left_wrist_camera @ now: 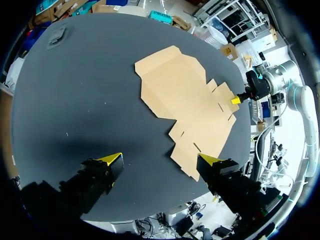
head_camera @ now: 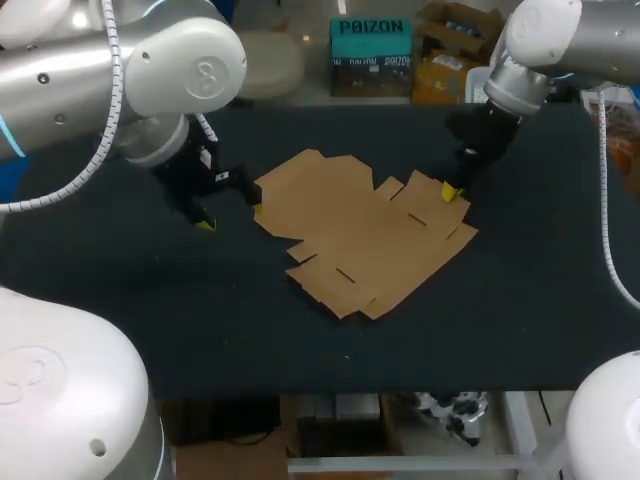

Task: Assemble the packaging by folding the flat box into shape, placing the metal phone stand inside, and closing the box properly

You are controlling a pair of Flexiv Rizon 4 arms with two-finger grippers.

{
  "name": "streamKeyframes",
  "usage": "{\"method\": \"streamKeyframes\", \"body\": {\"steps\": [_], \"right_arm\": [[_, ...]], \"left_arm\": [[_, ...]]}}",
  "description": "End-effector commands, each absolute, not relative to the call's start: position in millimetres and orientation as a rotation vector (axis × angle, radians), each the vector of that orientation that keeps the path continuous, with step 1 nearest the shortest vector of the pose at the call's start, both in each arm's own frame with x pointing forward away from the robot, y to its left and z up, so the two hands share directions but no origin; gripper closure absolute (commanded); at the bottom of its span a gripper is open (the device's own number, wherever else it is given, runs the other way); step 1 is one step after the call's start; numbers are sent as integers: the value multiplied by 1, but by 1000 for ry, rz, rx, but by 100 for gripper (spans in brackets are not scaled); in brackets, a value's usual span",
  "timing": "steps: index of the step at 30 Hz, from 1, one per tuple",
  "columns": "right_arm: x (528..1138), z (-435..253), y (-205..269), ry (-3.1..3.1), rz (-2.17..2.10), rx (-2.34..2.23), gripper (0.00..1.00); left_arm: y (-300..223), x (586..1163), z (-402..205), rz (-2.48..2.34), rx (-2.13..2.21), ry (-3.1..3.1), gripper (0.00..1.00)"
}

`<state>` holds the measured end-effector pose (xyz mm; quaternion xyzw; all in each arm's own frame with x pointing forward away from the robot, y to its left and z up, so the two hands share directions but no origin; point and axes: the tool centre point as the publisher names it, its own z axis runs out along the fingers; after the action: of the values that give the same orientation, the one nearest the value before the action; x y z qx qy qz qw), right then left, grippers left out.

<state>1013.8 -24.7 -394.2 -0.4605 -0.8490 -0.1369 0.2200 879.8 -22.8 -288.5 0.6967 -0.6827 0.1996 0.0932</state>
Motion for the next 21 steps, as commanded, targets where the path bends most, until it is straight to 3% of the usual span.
{"method": "streamKeyframes", "body": {"steps": [1, 21], "right_arm": [[999, -392, -29, -2301, -456, -1321, 100], [953, -389, -17, -2046, -578, -1624, 100]], "left_arm": [[-20, 883, -286, 569, 2048, -2022, 0], [-20, 877, -282, 598, 2026, -2055, 0]]}}
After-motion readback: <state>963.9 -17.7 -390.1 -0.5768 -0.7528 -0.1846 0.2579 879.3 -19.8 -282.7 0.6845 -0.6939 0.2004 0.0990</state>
